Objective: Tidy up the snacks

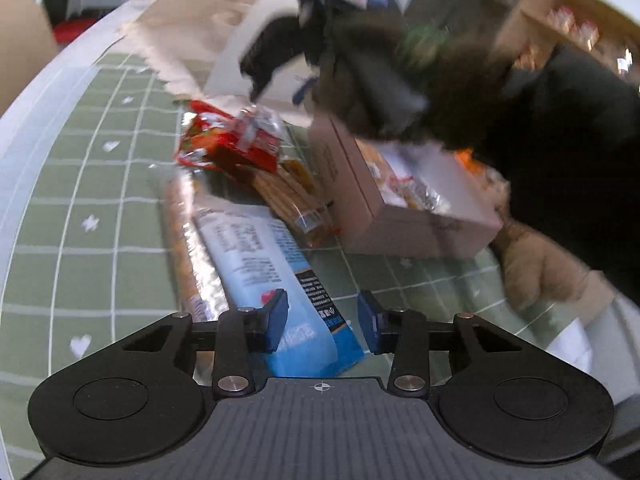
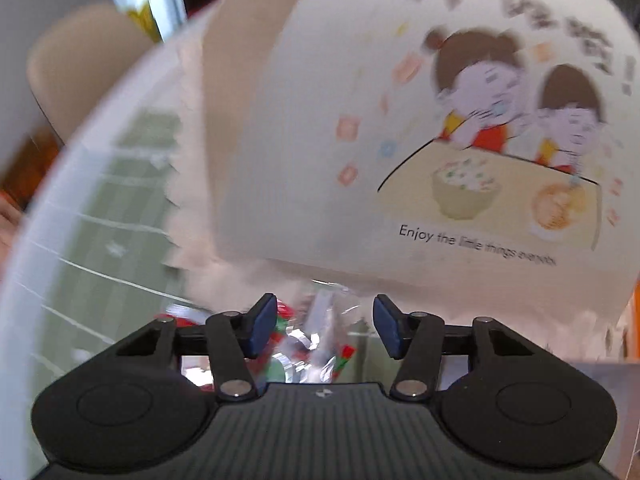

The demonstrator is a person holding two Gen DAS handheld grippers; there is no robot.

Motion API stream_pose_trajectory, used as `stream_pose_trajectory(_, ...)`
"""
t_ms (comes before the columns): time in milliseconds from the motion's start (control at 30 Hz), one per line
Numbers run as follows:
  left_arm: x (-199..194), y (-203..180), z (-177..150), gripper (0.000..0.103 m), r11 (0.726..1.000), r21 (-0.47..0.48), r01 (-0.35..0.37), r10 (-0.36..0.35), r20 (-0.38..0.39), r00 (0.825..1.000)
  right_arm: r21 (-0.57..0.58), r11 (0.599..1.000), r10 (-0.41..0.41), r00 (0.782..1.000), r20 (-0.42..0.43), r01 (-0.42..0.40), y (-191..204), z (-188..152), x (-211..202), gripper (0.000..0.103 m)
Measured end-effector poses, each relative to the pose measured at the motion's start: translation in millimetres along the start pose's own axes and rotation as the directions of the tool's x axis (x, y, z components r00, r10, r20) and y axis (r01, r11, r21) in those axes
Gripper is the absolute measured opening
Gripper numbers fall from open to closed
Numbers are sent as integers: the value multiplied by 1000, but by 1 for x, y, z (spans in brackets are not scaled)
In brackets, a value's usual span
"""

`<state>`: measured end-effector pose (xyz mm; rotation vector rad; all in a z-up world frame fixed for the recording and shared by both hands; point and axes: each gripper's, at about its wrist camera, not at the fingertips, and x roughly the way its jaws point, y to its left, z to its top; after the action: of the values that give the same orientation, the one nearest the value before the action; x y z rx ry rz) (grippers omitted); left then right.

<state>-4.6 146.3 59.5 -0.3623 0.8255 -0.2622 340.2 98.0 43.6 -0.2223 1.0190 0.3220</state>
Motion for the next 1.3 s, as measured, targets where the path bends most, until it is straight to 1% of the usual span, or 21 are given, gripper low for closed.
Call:
stream_pose_trajectory(67,-8,5,0,43,996,-63,59,-59,4,998,-52,998,-38,999,-15,38,7,-1,14,53)
stream_pose_trajectory(133,-12,4,-2,43,986,-99,136,-137,-5,991,-73,996,-46,999,-19,45,10,-4,17,51)
stream_pose_trajectory(167,-12,2,-3,43,979,-105,172,-175,-18,984,-72,997,-36,999,-20,34,10,-6,15,45)
stream_pose_trajectory(233,-9,-4,-6,43,973,-102,208,-213,-43,976,-97,995,3,999,-41,-7,13,-12,8,34)
stream_pose_trajectory(333,1,-9,-12,43,979,-87,185,-192,-81,978,-148,986,74,995,-60,-83,21,-25,-7,34)
stream_pose_trajectory(467,9,-1,-17,42,988,-122,91,-106,-120,987,-175,972,148,987,-62,-157,30,-50,-28,34)
stream_pose_trajectory(500,9,3,-17,40,988,-133,75,-92,-124,988,-171,965,190,980,-64,-198,30,-57,-35,34)
stream_pose_trajectory(533,9,9,-16,34,985,-155,68,-88,-127,988,-169,955,237,969,-68,-246,30,-62,-41,34)
stream_pose_trajectory(567,9,12,-15,29,983,-174,64,-87,-127,988,-160,949,266,962,-63,-273,29,-66,-48,34)
stream_pose_trajectory(600,9,14,-14,28,981,-187,53,-77,-126,989,-147,952,267,963,-37,-270,25,-69,-56,34)
stream_pose_trajectory(633,8,15,-12,27,981,-191,35,-60,-122,991,-150,953,265,964,0,-262,21,-72,-70,37)
stream_pose_trajectory(700,5,15,-8,27,981,-196,8,-30,-108,994,-174,952,269,960,76,-253,9,-81,-98,40)
stream_pose_trajectory(767,0,14,-7,27,979,-203,-7,-12,-93,996,-176,961,239,962,131,-214,-7,-92,-120,47)
stream_pose_trajectory(833,-5,10,-5,28,977,-215,-10,-7,-80,997,-147,976,182,971,156,-159,-23,-99,-129,50)
stream_pose_trajectory(867,-8,7,-7,28,976,-217,-9,-7,-74,997,-115,984,152,977,149,-135,-33,-102,-131,50)
stream_pose_trajectory(900,-11,6,-6,28,976,-218,-7,-8,-68,998,-90,985,157,979,126,-147,-42,-104,-133,50)
stream_pose_trajectory(967,-17,5,-3,28,977,-214,4,-18,-59,998,-47,977,212,976,57,-209,-52,-101,-122,50)
stream_pose_trajectory(1033,-18,5,2,28,981,-191,11,-23,-56,998,-24,972,234,972,3,-234,-55,-96,-109,50)
stream_pose_trajectory(1100,-19,5,6,28,983,-181,5,-17,-64,998,23,968,250,968,-19,-250,-56,-91,-93,50)
stream_pose_trajectory(1200,-19,5,7,28,983,-177,37,-50,-74,996,106,965,243,970,-23,-239,-60,-77,-69,49)
stream_pose_trajectory(1300,-13,4,4,28,984,-159,83,-98,-86,991,124,971,206,979,0,-205,-62,-62,-56,49)
